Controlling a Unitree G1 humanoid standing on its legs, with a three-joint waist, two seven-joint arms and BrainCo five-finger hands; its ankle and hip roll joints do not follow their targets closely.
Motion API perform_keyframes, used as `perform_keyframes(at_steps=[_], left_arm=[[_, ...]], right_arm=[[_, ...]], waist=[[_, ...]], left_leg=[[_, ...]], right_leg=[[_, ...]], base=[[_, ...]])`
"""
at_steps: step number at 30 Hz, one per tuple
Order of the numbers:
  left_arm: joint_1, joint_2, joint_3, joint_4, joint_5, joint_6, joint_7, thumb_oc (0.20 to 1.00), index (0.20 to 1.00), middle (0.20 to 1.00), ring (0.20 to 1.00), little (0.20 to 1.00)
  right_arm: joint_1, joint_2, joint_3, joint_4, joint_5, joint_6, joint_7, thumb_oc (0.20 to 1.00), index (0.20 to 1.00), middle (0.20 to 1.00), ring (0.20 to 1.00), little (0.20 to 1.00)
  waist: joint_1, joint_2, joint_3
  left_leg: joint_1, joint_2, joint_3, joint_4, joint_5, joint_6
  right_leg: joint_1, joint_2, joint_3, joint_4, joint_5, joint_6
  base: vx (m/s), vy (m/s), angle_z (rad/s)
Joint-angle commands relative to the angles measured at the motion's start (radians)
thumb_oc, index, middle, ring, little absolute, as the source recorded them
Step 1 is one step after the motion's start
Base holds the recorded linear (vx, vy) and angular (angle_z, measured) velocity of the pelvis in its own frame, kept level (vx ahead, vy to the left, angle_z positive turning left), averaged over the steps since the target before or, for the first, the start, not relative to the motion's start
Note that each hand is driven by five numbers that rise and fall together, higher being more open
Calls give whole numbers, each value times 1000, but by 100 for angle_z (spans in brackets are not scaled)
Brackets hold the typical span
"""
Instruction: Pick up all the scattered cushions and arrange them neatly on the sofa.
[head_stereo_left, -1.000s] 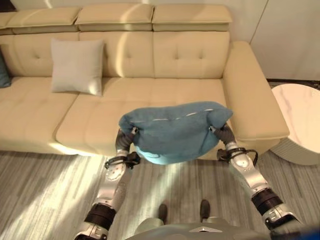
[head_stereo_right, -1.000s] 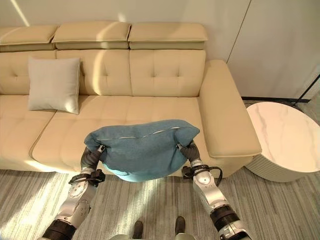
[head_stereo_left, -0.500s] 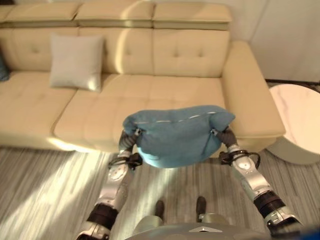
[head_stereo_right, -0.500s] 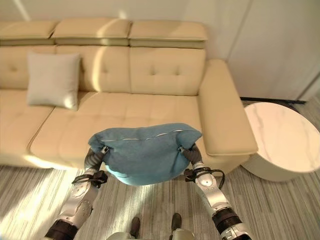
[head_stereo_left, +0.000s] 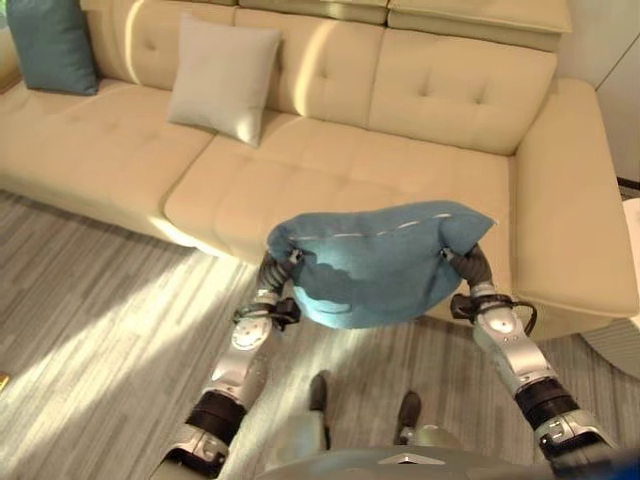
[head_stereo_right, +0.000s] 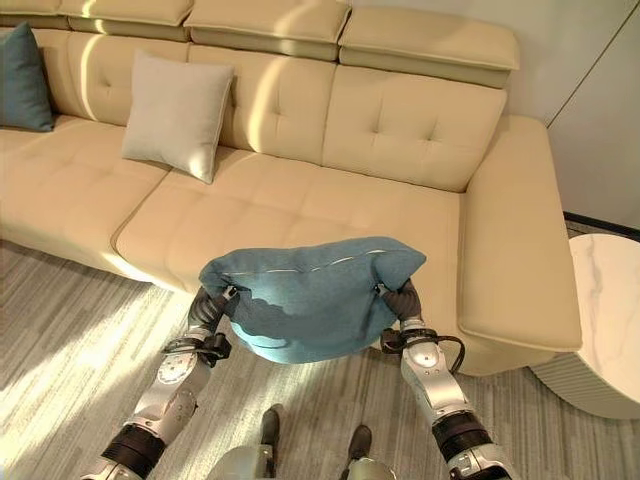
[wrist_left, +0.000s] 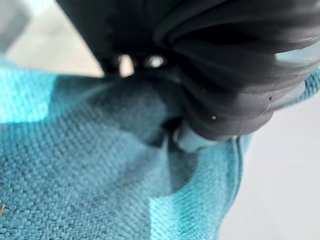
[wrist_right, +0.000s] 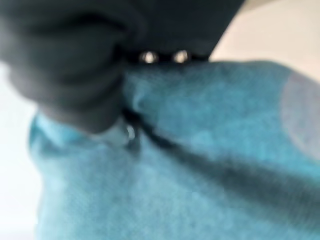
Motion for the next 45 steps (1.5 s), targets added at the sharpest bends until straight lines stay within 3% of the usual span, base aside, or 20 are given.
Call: perform_keyframes(at_steps=[1, 3, 7, 9, 12, 16, 19, 20, 21, 22, 24, 25, 26, 28, 29, 30, 33, 37, 42, 45], left_arm=[[-59, 6, -17, -115, 50, -64, -73, 200, 200, 200, 200, 200], [-42, 30, -4, -126, 56, -64, -78, 200, 200, 200, 200, 200], [-36, 39, 9, -130, 59, -65, -79, 200, 200, 200, 200, 200], [-15, 36, 24, -139, 55, -66, -85, 200, 200, 200, 200, 200], [-18, 23, 27, -126, 56, -66, -86, 200, 200, 200, 200, 200], [-41, 16, 18, -111, 60, -74, -91, 200, 200, 200, 200, 200], [-48, 1, 5, -108, 53, -78, -97, 200, 200, 200, 200, 200], [-70, -6, -8, -99, 43, -78, -94, 200, 200, 200, 200, 200], [-70, -6, -8, -99, 42, -78, -94, 200, 200, 200, 200, 200], [-74, -4, -8, -103, 33, -80, -93, 200, 200, 200, 200, 200], [-78, -3, -5, -105, 31, -77, -91, 200, 200, 200, 200, 200], [-81, -4, -1, -106, 32, -75, -97, 200, 200, 200, 200, 200], [-82, -4, -6, -108, 34, -74, -96, 200, 200, 200, 200, 200], [-85, -5, -6, -110, 33, -71, -96, 200, 200, 200, 200, 200], [-80, -2, -7, -106, 41, -63, -99, 200, 200, 200, 200, 200], [-61, -1, -4, -113, 50, -61, -112, 200, 200, 200, 200, 200], [-28, 9, 9, -130, 35, -57, -121, 200, 200, 200, 200, 200], [-3, 38, 37, -153, 37, -55, -123, 200, 200, 200, 200, 200], [1, 36, 49, -151, 43, -59, -121, 200, 200, 200, 200, 200], [2, 15, 31, -140, 58, -59, -135, 200, 200, 200, 200, 200]], right_arm=[[-73, 60, 7, -128, -2, -89, 65, 200, 200, 200, 200, 200], [-84, 73, 14, -127, -12, -85, 80, 200, 200, 200, 200, 200], [-85, 83, 18, -128, -17, -87, 84, 200, 200, 200, 200, 200], [-94, 83, 30, -130, -26, -79, 95, 200, 200, 200, 200, 200], [-109, 78, 37, -127, -14, -81, 97, 200, 200, 200, 200, 200], [-105, 71, 31, -117, -17, -82, 92, 200, 200, 200, 200, 200], [-87, 63, 18, -114, -9, -90, 86, 200, 200, 200, 200, 200], [-75, 55, 4, -113, 10, -104, 69, 200, 200, 200, 200, 200], [-75, 55, 3, -113, 10, -104, 69, 200, 200, 200, 200, 200], [-83, 40, 3, -110, 13, -105, 62, 200, 200, 200, 200, 200], [-84, 37, 1, -108, 17, -103, 63, 200, 200, 200, 200, 200], [-86, 28, -5, -112, 7, -103, 61, 200, 200, 200, 200, 200], [-87, 21, -5, -113, 1, -104, 60, 200, 200, 200, 200, 200], [-89, 15, -10, -113, -2, -102, 58, 200, 200, 200, 200, 200], [-76, 15, -24, -103, -16, -100, 43, 200, 200, 200, 200, 200], [-66, 31, -27, -116, -25, -94, 66, 200, 200, 200, 200, 200], [-46, 65, -27, -123, -36, -90, 79, 200, 200, 200, 200, 200], [-52, 94, -10, -123, -33, -83, 108, 200, 200, 200, 200, 200], [-77, 85, 7, -121, -30, -80, 110, 200, 200, 200, 200, 200], [-54, 72, -3, -116, -32, -89, 104, 200, 200, 200, 200, 200]], waist=[[23, -71, -71], [23, -61, -57], [25, -48, -53], [25, -46, -49], [8, -56, -43], [-4, -72, -41], [-15, -78, -61], [-24, -85, -52], [-26, -83, -54], [-20, -97, -40], [-17, -103, -37], [-9, -111, -35], [-9, -111, -37], [3, -106, -37], [16, -94, -32], [17, -85, -45], [16, -89, -51], [26, -70, -42], [20, -66, -36], [0, -76, -62]], left_leg=[[-42, -24, -6, 88, -103, -14], [-17, -28, 11, 97, -128, 17], [-10, -20, 22, 102, -139, 27], [51, -22, 26, 81, -166, 33], [110, -25, 6, 45, -183, 23], [136, -35, -30, 36, -200, 8], [156, -1, -59, 45, -211, -30], [75, 58, -67, 196, -126, -82], [69, 59, -71, 204, -130, -83], [-3, 77, -77, 322, -99, -71], [-35, 63, -81, 331, -117, -61], [-65, 29, -81, 290, -163, -50], [-82, 16, -81, 260, -158, -51], [-118, -12, -82, 198, -122, -55], [-149, -17, -71, 138, -64, -64], [-107, -17, -85, 77, -70, -57], [-60, -45, -76, 84, -91, -29], [-10, -37, -37, 91, -132, 15], [62, -35, -23, 62, -164, 18], [100, -10, -38, 53, -169, -26]], right_leg=[[58, 7, 97, 124, -98, 58], [-10, -23, 127, 267, -31, 92], [-65, -33, 117, 344, -12, 100], [-114, -39, 68, 278, -30, 74], [-173, -12, 81, 90, 23, 80], [-159, -2, 111, 26, 56, 88], [-129, 19, 111, 16, 49, 70], [-77, 34, 80, 2, 23, 38], [-78, 35, 77, 2, 24, 37], [-29, 50, 72, -21, 0, 12], [-23, 49, 77, -24, -4, 10], [-4, 51, 90, -38, -13, 16], [0, 50, 90, -40, -18, 17], [13, 55, 92, -41, -28, 19], [27, 69, 97, -35, -45, 20], [29, 68, 103, -4, -63, 33], [16, 31, 126, 86, -62, 50], [-73, -2, 133, 239, -46, 71], [-123, -11, 70, 60, 18, 71], [-62, 15, 83, 9, 18, 57]], base=[[121, 210, -40], [88, 234, -46], [73, 135, -36], [271, 125, -48], [254, -25, -33], [232, -69, 16], [284, -173, 90], [249, -233, 67], [269, -267, 102], [128, -94, 79], [167, -40, 17], [220, 50, -15], [216, 89, -4], [175, 159, 0], [306, 337, -9], [311, 350, -12], [237, 304, -71], [140, 239, -63], [211, -30, -19], [296, -201, 18]])
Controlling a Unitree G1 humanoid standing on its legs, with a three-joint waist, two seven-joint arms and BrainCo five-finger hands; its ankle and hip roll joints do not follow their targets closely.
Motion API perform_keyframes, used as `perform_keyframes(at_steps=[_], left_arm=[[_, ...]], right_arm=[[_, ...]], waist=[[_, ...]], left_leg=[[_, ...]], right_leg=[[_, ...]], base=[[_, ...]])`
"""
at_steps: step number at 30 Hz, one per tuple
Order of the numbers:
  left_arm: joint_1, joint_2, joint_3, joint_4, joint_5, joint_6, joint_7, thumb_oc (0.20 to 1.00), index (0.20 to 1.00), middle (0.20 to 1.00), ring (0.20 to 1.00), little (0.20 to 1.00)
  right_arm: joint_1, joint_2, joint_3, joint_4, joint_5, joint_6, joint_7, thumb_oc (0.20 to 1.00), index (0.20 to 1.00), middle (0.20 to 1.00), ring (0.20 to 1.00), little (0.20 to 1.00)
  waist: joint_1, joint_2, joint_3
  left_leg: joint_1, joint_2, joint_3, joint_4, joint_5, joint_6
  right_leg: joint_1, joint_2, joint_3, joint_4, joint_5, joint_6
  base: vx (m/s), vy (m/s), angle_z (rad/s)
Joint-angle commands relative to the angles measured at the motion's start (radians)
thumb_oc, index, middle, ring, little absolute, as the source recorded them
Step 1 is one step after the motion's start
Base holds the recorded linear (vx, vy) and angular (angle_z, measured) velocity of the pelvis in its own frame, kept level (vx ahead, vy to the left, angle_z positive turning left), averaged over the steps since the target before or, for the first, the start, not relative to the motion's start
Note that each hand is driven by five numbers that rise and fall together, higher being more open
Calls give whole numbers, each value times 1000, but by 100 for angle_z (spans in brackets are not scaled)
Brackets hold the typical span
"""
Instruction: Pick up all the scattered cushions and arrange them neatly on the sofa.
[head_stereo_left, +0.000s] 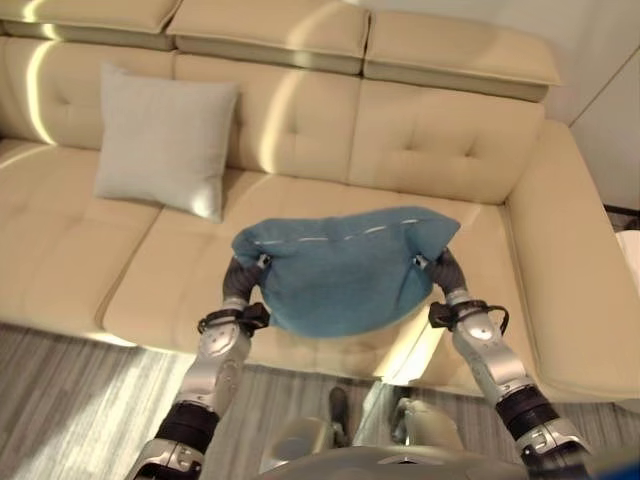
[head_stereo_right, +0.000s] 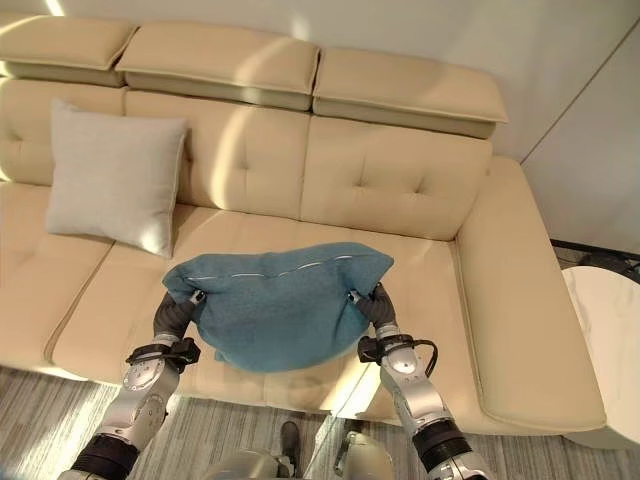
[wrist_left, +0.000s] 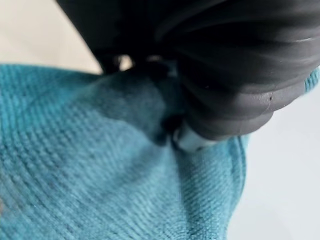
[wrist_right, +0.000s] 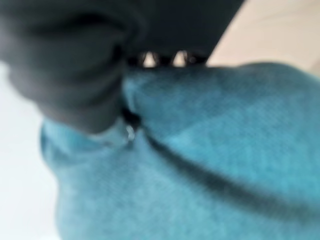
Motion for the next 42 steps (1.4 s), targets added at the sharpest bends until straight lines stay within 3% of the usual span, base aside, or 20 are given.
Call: perform_keyframes(at_steps=[1, 3, 4, 6, 7, 8, 11, 22, 30, 32, 36, 42], left_arm=[[-70, -15, -60, -121, 49, -86, -83, 200, 200, 200, 200, 200], [-109, -27, -80, -113, 27, -95, -72, 200, 200, 200, 200, 200], [-122, -28, -83, -109, 27, -97, -64, 200, 200, 200, 200, 200], [-136, -30, -82, -108, 29, -99, -58, 200, 200, 200, 200, 200], [-143, -32, -86, -107, 35, -95, -57, 200, 200, 200, 200, 200], [-141, -31, -84, -110, 50, -95, -44, 200, 200, 200, 200, 200], [-138, -41, -80, -121, 47, -98, -41, 200, 200, 200, 200, 200], [-257, -15, -66, -117, 63, -109, 39, 200, 200, 200, 200, 200], [-666, 63, -156, 24, 87, -150, 169, 200, 200, 200, 200, 200], [-822, 140, -182, 127, 59, -162, 214, 200, 200, 200, 200, 200], [-907, 191, -194, 193, 46, -173, 227, 200, 200, 200, 200, 200], [-931, 172, -203, 301, 52, -158, 244, 200, 200, 200, 200, 200]], right_arm=[[-89, 24, -13, -94, -7, -116, 27, 200, 200, 200, 200, 200], [-94, -2, -21, -108, 1, -124, 6, 200, 200, 200, 200, 200], [-100, -8, -20, -106, 1, -123, -2, 200, 200, 200, 200, 200], [-105, -16, -21, -103, 0, -119, -6, 200, 200, 200, 200, 200], [-101, -21, -27, -105, -6, -119, -10, 200, 200, 200, 200, 200], [-106, -22, -29, -105, -18, -118, -14, 200, 200, 200, 200, 200], [-97, -10, -28, -134, -35, -111, -5, 200, 200, 200, 200, 200], [-226, -15, -3, -174, -138, -86, -87, 200, 200, 200, 200, 200], [-600, -26, 55, -89, -155, -71, -239, 200, 200, 200, 200, 200], [-751, -43, 78, 10, -139, -66, -295, 200, 200, 200, 200, 200], [-827, -78, 82, 64, -174, -53, -342, 200, 200, 200, 200, 200], [-876, -87, 95, 160, -223, -31, -390, 200, 200, 200, 200, 200]], waist=[[13, -34, -67], [6, -45, -43], [5, -45, -40], [3, -44, -41], [2, -40, -42], [7, -21, -45], [-10, 4, -78], [-1, 25, -85], [-25, 40, -6], [-35, 33, 1], [-41, 37, -4], [-46, 37, 25]], left_leg=[[5, 151, -153, 75, -64, -130], [-110, 190, -154, 252, -24, -162], [-130, 193, -160, 269, -26, -160], [-142, 186, -170, 236, -42, -154], [-154, 181, -172, 201, -24, -155], [-135, 179, -189, 119, 5, -155], [-59, 169, -175, 8, 11, -144], [31, 156, -115, -104, 26, -128], [-130, 166, -114, -58, 52, -143], [-222, 159, -112, -68, 89, -147], [-282, 157, -118, -125, 133, -153], [-386, 159, -130, -136, 168, -171]], right_leg=[[113, 36, 3, -141, -12, 7], [143, 41, -18, -168, -24, -21], [154, 45, -18, -178, -27, -24], [166, 48, -15, -193, -30, -21], [172, 51, -15, -201, -29, -15], [172, 59, 1, -193, -32, -11], [175, 46, 24, -207, -23, -2], [159, 20, 46, -209, -14, 32], [23, 13, 30, -209, 29, 37], [-82, 21, 39, -209, 66, 41], [-176, 37, 53, -209, 80, 49], [-290, 42, 55, -209, 99, 54]], base=[[73, -168, 61], [15, -177, 72], [26, -89, 82], [56, 9, 35], [87, 114, -8], [96, 151, -43], [146, 233, -52], [24, 61, -18], [-102, -20, 1], [-65, 3, -7], [16, 27, -13], [-9, 5, -6]])
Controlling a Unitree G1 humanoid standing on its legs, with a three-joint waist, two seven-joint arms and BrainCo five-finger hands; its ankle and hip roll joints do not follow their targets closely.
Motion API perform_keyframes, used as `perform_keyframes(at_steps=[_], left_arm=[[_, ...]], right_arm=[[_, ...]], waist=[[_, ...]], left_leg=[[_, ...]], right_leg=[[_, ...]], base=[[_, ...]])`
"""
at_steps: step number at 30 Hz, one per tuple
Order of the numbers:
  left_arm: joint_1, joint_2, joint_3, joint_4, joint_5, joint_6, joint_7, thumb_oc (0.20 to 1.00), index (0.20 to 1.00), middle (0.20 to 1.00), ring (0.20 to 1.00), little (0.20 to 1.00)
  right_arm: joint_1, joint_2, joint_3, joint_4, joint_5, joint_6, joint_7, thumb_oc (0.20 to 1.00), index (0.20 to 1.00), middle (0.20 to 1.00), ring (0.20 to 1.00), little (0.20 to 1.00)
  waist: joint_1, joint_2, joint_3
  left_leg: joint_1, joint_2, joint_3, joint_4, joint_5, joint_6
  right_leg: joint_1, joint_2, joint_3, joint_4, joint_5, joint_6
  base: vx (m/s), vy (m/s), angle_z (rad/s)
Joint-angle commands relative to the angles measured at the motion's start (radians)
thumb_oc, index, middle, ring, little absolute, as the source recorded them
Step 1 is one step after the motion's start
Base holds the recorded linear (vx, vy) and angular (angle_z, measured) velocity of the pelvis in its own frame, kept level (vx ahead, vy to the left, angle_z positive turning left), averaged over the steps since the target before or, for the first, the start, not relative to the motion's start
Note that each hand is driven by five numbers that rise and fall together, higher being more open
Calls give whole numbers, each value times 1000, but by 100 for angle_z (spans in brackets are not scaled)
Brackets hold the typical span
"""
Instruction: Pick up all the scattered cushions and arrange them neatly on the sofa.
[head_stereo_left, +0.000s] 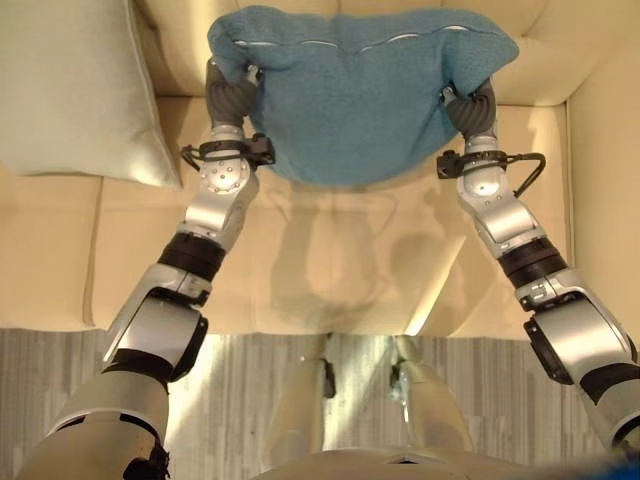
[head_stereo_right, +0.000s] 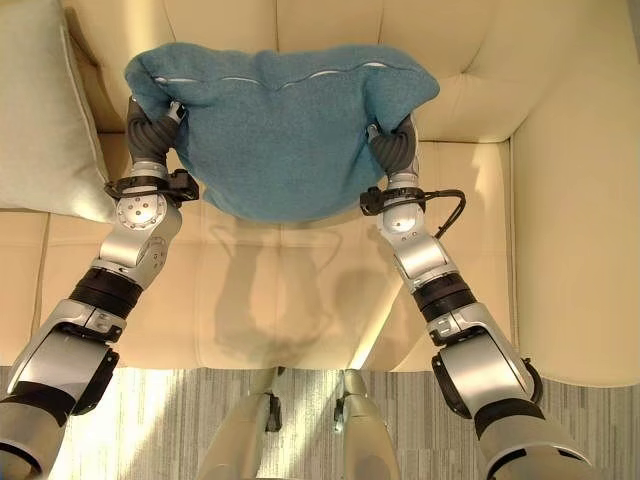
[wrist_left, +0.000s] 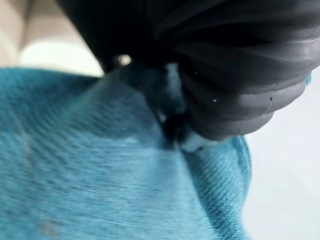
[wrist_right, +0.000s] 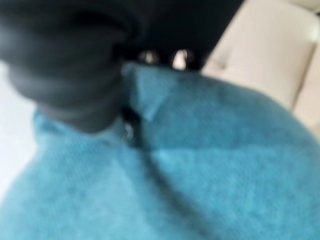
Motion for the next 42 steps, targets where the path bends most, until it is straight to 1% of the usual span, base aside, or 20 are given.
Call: perform_keyframes(at_steps=[1, 2, 3, 5, 6, 10, 13, 14, 18, 20, 22, 24, 27, 30, 32, 33, 37, 39, 40, 42], left_arm=[[-80, -21, -53, 11, 31, -9, -8, 200, 200, 200, 200, 200], [-96, -16, -58, 31, 41, -6, -2, 429, 429, 429, 429, 429], [-128, -4, -60, 64, 50, -1, 17, 1000, 1000, 1000, 1000, 1000], [-173, 16, -70, 107, 64, 6, 32, 1000, 1000, 1000, 1000, 1000], [-215, 47, -86, 135, 81, 18, 39, 1000, 1000, 1000, 1000, 1000], [-290, 100, -129, 195, 124, 38, 48, 1000, 1000, 1000, 1000, 1000], [-367, 158, -165, 262, 160, 59, 55, 1000, 1000, 1000, 1000, 1000], [-391, 192, -179, 285, 161, 66, 51, 1000, 1000, 1000, 1000, 1000], [-409, 251, -195, 333, 126, 60, 28, 1000, 1000, 1000, 1000, 1000], [-344, 316, -174, 308, 81, 45, 2, 1000, 1000, 1000, 1000, 1000], [-308, 342, -154, 311, 80, 46, -8, 1000, 1000, 1000, 1000, 1000], [-232, 378, -108, 308, 74, 44, -21, 1000, 1000, 1000, 1000, 1000], [-126, 403, -42, 287, 71, 42, -35, 1000, 1000, 1000, 1000, 1000], [-3, 406, 35, 243, 79, 41, -56, 1000, 1000, 1000, 1000, 1000], [53, 403, 68, 218, 85, 42, -63, 1000, 1000, 1000, 1000, 1000], [107, 394, 109, 197, 91, 43, -71, 1000, 1000, 1000, 1000, 1000], [267, 359, 213, 103, 90, 37, -88, 1000, 1000, 1000, 1000, 1000], [388, 337, 268, 38, 108, 39, -113, 1000, 1000, 1000, 1000, 1000], [494, 310, 307, -13, 132, 47, -137, 1000, 1000, 1000, 1000, 1000], [619, 271, 354, -76, 166, 52, -170, 1000, 1000, 1000, 1000, 1000]], right_arm=[[-100, 28, 32, -20, -59, -42, -9, 200, 200, 200, 200, 200], [-124, 23, 42, 3, -67, -37, -14, 332, 332, 332, 332, 332], [-159, 14, 63, 46, -84, -24, -21, 1000, 1000, 1000, 1000, 1000], [-218, -2, 88, 100, -94, -14, -29, 1000, 1000, 1000, 1000, 1000], [-271, -22, 113, 136, -108, 2, -34, 1000, 1000, 1000, 1000, 1000], [-358, -63, 159, 208, -124, 26, -46, 1000, 1000, 1000, 1000, 1000], [-451, -121, 226, 287, -161, 60, -54, 1000, 1000, 1000, 1000, 1000], [-482, -155, 256, 308, -174, 76, -48, 1000, 1000, 1000, 1000, 1000], [-521, -213, 304, 358, -123, 84, -19, 1000, 1000, 1000, 1000, 1000], [-509, -276, 320, 385, -88, 81, 1, 1000, 1000, 1000, 1000, 1000], [-496, -312, 312, 397, -69, 76, 2, 1000, 1000, 1000, 1000, 1000], [-454, -358, 286, 396, -52, 74, 0, 1000, 1000, 1000, 1000, 1000], [-386, -398, 241, 380, -48, 70, 0, 1000, 1000, 1000, 1000, 1000], [-303, -432, 200, 349, -68, 71, 10, 1000, 1000, 1000, 1000, 1000], [-260, -444, 174, 327, -82, 70, 16, 1000, 1000, 1000, 1000, 1000], [-208, -453, 137, 305, -92, 63, 20, 1000, 1000, 1000, 1000, 1000], [-59, -464, 47, 204, -107, 51, 50, 1000, 1000, 1000, 1000, 1000], [59, -463, 2, 145, -120, 39, 88, 1000, 1000, 1000, 1000, 1000], [174, -452, -44, 87, -126, 25, 126, 1000, 1000, 1000, 1000, 1000], [309, -439, -98, 36, -135, 13, 177, 1000, 1000, 1000, 1000, 1000]], waist=[[11, -9, -97], [13, -8, -97], [18, -9, -101], [25, -10, -101], [32, -10, -100], [50, -8, -99], [71, -11, -102], [79, -15, -106], [88, -23, -107], [98, -27, -110], [100, -27, -113], [102, -27, -117], [103, -25, -123], [102, -26, -129], [102, -27, -133], [103, -29, -137], [104, -34, -143], [103, -41, -148], [104, -42, -150], [105, -46, -156]], left_leg=[[70, 11, -15, 3, -87, -88], [59, 10, -19, 3, -85, -91], [46, 9, -24, 3, -80, -93], [33, 8, -29, 3, -75, -96], [24, 6, -34, 3, -71, -98], [11, 2, -40, 3, -64, -102], [3, -2, -49, 3, -57, -105], [3, -3, -55, 3, -55, -107], [8, -3, -59, 3, -54, -109], [18, -2, -59, 3, -54, -110], [24, -3, -59, 3, -55, -110], [32, -5, -59, 3, -59, -110], [45, -4, -58, 3, -65, -108], [65, -3, -55, 3, -73, -106], [76, -3, -53, 3, -78, -104], [90, -2, -50, 3, -83, -102], [125, -1, -47, 3, -96, -98], [157, 2, -42, 3, -104, -95], [196, 9, -37, 3, -117, -93], [237, 15, -33, 3, -129, -92]], right_leg=[[-43, -56, -34, 3, 38, 107], [-53, -56, -36, 3, 39, 109], [-64, -55, -39, 3, 41, 110], [-75, -57, -44, 3, 45, 112], [-84, -57, -47, 3, 48, 114], [-92, -60, -55, 3, 50, 118], [-94, -62, -62, 3, 50, 121], [-93, -62, -64, 3, 49, 122], [-85, -61, -66, 3, 48, 123], [-71, -61, -73, 3, 45, 123], [-62, -60, -73, 3, 43, 123], [-51, -60, -74, 3, 39, 121], [-39, -60, -76, 3, 34, 119], [-18, -60, -78, 3, 26, 116], [-7, -60, -77, 3, 21, 115], [8, -61, -79, 3, 17, 113], [45, -59, -83, 3, 3, 111], [78, -62, -84, 3, -4, 109], [118, -64, -87, 3, -16, 107], [162, -70, -91, 3, -28, 108]], base=[[0, 0, 0], [0, 0, 0], [0, 0, 0], [0, 0, 0], [0, 0, 0], [-1, 2, 1], [10, -5, 11], [23, -12, 17], [12, -7, 11], [20, -4, 8], [7, 4, 2], [20, 13, 9], [9, 4, 2], [0, 0, 0], [0, 0, 0], [0, 0, 0], [7, -5, -1], [58, -23, -1], [87, -21, 1], [95, -20, 2]])
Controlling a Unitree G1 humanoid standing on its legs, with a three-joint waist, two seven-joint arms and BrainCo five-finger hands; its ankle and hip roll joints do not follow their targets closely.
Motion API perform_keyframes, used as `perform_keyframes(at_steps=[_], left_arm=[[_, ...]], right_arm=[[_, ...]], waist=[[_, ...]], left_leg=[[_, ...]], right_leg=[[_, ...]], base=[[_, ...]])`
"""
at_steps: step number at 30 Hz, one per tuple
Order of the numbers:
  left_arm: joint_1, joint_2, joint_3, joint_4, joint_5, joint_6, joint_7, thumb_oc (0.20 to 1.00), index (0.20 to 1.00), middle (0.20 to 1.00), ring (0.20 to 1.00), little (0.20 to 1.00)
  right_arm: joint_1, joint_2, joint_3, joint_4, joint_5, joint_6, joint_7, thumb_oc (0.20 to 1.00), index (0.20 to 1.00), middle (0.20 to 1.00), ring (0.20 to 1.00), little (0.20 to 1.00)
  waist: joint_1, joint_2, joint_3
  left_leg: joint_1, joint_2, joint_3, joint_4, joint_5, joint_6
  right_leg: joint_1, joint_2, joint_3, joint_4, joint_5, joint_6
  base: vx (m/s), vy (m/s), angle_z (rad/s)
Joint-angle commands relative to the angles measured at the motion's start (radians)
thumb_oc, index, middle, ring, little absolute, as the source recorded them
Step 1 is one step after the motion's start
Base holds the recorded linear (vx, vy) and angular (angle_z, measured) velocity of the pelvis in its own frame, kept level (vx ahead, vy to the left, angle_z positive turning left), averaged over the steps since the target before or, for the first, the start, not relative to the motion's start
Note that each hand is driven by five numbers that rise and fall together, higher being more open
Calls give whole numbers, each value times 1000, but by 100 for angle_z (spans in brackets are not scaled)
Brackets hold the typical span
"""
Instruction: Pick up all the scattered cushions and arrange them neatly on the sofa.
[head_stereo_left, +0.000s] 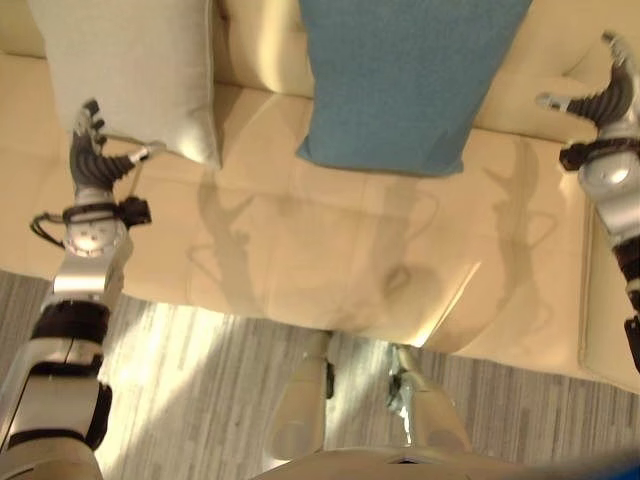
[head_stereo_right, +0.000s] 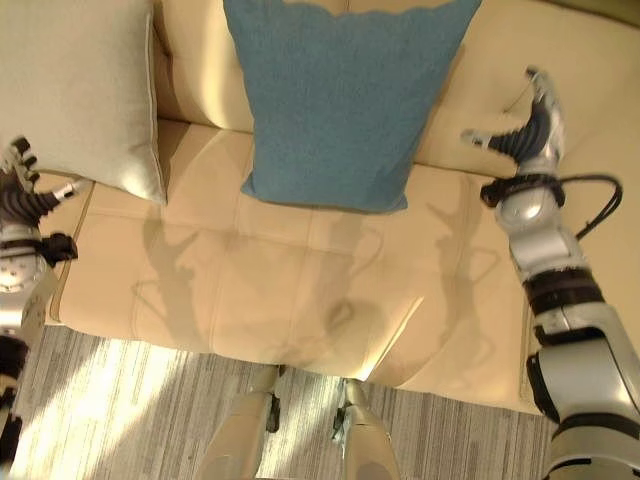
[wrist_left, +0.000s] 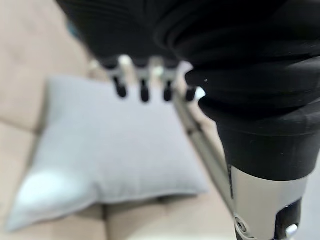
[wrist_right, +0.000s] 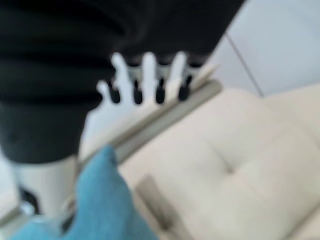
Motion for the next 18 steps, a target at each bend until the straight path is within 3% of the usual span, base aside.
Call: perform_keyframes(at_steps=[1, 7, 9, 11, 14, 18], left_arm=[[96, -85, 27, 18, 77, -30, -65, 1000, 1000, 1000, 1000, 1000], [391, -288, 113, 9, 113, 6, -178, 1000, 1000, 1000, 1000, 1000], [414, -313, 118, 41, 126, 18, -188, 1000, 1000, 1000, 1000, 1000], [446, -353, 116, 133, 166, 38, -213, 1000, 1000, 1000, 1000, 1000], [462, -444, 97, 425, 262, 75, -250, 1000, 1000, 1000, 1000, 1000], [452, -492, 66, 620, 368, 96, -253, 1000, 1000, 1000, 1000, 1000]], right_arm=[[159, 16, -17, -2, -41, -81, 96, 1000, 1000, 1000, 1000, 1000], [502, 136, -180, -30, -35, -111, 226, 1000, 1000, 1000, 1000, 1000], [528, 157, -185, -15, -48, -109, 236, 1000, 1000, 1000, 1000, 1000], [574, 192, -194, 11, -69, -109, 265, 1000, 1000, 1000, 1000, 1000], [617, 279, -143, 145, -124, -104, 304, 1000, 1000, 1000, 1000, 1000], [622, 347, -112, 306, -121, -99, 321, 1000, 1000, 1000, 1000, 1000]], waist=[[6, -24, -142], [12, -26, -175], [12, -28, -182], [11, -27, -193], [12, -26, -214], [13, -27, -233]], left_leg=[[145, 23, 34, 2, -133, -54], [253, 28, 39, 2, -163, -43], [261, 27, 38, 2, -162, -40], [285, 28, 39, 2, -168, -37], [337, 29, 48, 2, -182, -31], [369, 24, 51, 2, -191, -26]], right_leg=[[39, -66, -33, 3, -18, 78], [154, -68, -59, 3, -57, 70], [165, -70, -60, 3, -59, 68], [188, -70, -63, 3, -65, 66], [239, -65, -61, 3, -75, 62], [268, -68, -57, 3, -83, 60]], base=[[79, -12, 9], [57, -5, 5], [23, 4, 11], [2, 4, 2], [-2, 34, -2], [2, 41, 0]])
